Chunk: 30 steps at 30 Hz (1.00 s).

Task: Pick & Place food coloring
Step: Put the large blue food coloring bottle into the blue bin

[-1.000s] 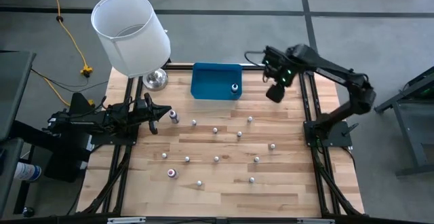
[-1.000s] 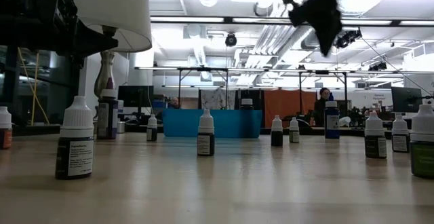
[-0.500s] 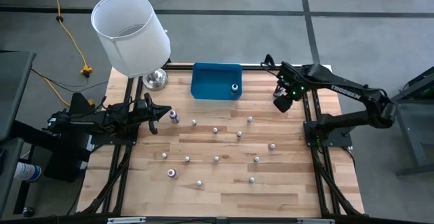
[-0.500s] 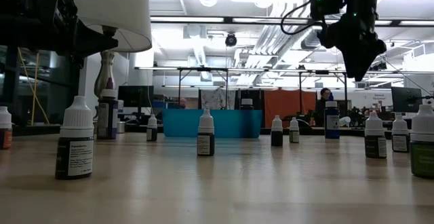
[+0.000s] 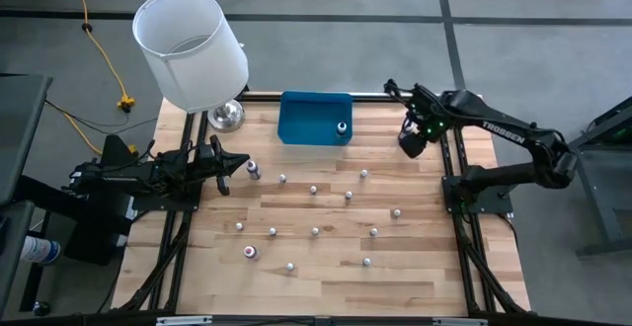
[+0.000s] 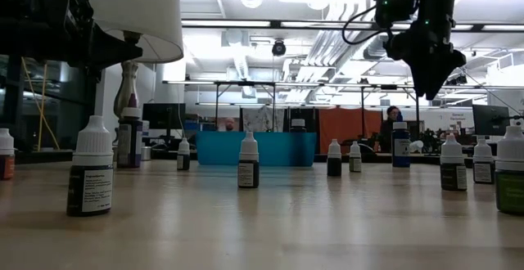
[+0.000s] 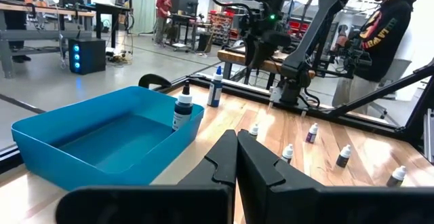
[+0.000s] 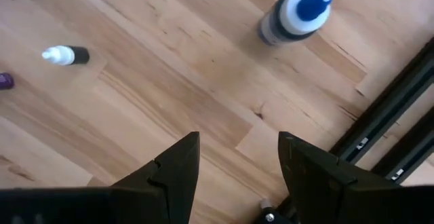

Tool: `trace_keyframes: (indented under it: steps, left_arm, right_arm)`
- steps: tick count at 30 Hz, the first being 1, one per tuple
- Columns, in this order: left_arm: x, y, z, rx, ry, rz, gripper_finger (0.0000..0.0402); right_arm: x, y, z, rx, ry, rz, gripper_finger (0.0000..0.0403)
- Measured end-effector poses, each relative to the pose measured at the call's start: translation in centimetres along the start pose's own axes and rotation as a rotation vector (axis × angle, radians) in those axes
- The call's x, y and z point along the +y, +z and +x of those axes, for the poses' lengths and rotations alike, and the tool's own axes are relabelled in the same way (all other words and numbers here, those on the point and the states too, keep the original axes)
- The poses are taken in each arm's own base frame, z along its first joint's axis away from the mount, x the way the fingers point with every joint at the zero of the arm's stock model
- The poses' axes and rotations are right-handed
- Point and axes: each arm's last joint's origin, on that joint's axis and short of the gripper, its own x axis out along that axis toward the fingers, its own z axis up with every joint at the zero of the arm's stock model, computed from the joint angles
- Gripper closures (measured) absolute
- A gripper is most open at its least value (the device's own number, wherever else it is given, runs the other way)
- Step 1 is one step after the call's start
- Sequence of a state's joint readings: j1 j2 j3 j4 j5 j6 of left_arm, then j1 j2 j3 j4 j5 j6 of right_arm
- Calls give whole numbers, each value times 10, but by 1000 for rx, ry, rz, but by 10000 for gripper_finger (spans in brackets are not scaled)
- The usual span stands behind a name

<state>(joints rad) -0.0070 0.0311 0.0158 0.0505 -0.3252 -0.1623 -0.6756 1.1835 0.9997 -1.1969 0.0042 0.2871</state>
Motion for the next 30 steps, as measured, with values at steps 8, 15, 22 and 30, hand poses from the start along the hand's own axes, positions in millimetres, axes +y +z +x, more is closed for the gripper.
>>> trace_keyframes:
  steps: [8,15,22,30]
  left_arm:
    - [0,0,0,0,0,0,401]
    - [0,0,0,1,0,0,401]
    - [0,0,0,0,0,0,401]
    - [0,0,0,0,1,0,401]
  right_arm:
    - [-7,6,1,-29,-1,-10,212]
    - [-10,19,14,-8,9,-17,212]
    - [-12,42,12,-12,-42,-65,211]
    - [-18,65,18,46,-72,-76,163]
